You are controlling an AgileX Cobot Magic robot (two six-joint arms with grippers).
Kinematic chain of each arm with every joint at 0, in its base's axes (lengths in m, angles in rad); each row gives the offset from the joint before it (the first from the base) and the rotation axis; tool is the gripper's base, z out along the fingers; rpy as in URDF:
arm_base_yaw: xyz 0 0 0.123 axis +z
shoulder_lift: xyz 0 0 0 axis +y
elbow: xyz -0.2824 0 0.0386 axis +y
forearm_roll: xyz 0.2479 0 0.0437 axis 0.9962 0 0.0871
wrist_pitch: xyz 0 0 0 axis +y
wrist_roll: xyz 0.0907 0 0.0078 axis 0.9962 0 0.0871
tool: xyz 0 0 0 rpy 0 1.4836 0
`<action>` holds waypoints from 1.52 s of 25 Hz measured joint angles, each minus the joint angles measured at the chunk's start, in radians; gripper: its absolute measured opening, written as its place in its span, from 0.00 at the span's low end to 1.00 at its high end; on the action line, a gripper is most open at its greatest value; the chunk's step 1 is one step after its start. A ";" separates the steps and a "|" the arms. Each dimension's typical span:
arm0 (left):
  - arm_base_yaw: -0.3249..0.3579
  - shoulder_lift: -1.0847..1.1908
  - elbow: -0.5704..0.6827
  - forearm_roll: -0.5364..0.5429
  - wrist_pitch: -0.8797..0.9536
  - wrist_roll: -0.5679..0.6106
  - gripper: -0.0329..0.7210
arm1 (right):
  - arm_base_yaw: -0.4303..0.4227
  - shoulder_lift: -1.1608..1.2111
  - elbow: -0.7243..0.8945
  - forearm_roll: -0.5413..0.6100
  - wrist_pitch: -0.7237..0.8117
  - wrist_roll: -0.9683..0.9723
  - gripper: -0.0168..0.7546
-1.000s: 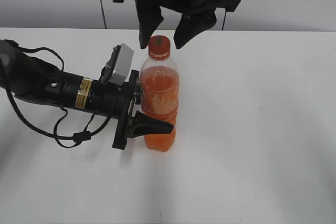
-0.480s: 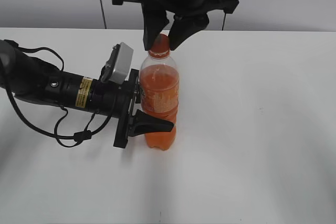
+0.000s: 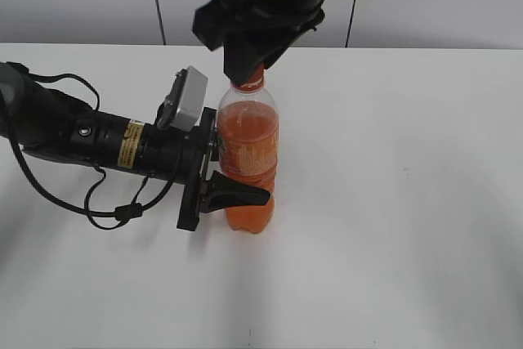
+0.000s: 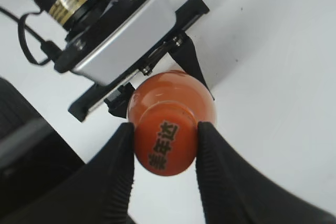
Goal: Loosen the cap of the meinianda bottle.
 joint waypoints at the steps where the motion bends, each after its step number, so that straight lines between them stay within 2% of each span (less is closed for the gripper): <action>1: 0.000 0.000 0.000 0.000 0.000 0.000 0.57 | 0.000 0.000 0.000 0.003 0.000 -0.113 0.37; 4: 0.000 0.000 0.000 0.002 0.000 0.001 0.57 | 0.000 0.000 0.000 0.013 0.000 -0.378 0.37; 10: 0.000 0.000 0.000 0.003 0.000 0.002 0.57 | -0.001 0.000 0.000 0.015 0.000 -0.767 0.37; 18: 0.000 0.000 0.000 0.001 0.000 -0.003 0.57 | -0.006 0.000 0.000 -0.011 -0.001 -1.060 0.37; 33: 0.000 0.000 0.000 0.002 0.000 -0.002 0.57 | -0.008 -0.061 0.000 0.006 -0.001 -1.112 0.37; 38: 0.000 0.000 0.000 0.002 0.000 -0.002 0.57 | -0.008 -0.098 0.000 0.031 -0.001 -1.060 0.37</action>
